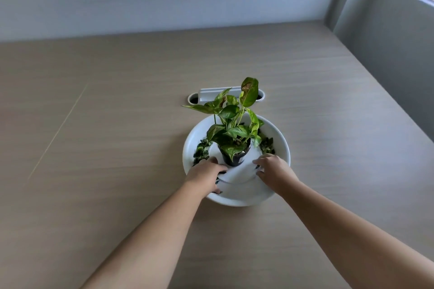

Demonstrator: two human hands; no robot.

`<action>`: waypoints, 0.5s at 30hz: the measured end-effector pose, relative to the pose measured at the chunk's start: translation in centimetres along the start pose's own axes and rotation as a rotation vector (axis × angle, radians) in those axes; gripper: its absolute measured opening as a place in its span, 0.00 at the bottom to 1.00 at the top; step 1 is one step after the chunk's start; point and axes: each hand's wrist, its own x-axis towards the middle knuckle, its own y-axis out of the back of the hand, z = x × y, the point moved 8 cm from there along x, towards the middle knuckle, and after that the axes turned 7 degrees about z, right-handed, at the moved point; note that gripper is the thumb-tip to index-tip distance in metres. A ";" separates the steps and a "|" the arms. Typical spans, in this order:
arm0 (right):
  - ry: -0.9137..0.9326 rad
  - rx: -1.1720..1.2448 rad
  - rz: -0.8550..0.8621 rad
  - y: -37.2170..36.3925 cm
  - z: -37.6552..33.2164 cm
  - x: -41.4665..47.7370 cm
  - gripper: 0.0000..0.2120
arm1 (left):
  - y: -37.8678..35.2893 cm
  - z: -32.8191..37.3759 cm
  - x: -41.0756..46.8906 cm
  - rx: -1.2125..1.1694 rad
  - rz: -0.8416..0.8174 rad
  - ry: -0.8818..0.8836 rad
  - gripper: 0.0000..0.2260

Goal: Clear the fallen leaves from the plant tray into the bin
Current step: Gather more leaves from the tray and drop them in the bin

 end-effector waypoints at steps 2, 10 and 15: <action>0.019 -0.028 -0.012 -0.3 -0.2 0.5 0.15 | -0.2 0.0 0.2 -0.066 0.003 -0.027 0.26; 0.027 -0.003 0.036 -0.5 -0.5 1.1 0.12 | 0.2 1.0 -0.1 -0.180 0.027 -0.128 0.09; -0.090 0.170 0.259 3.6 1.0 1.8 0.12 | -0.4 0.8 0.1 -0.195 -0.009 -0.095 0.08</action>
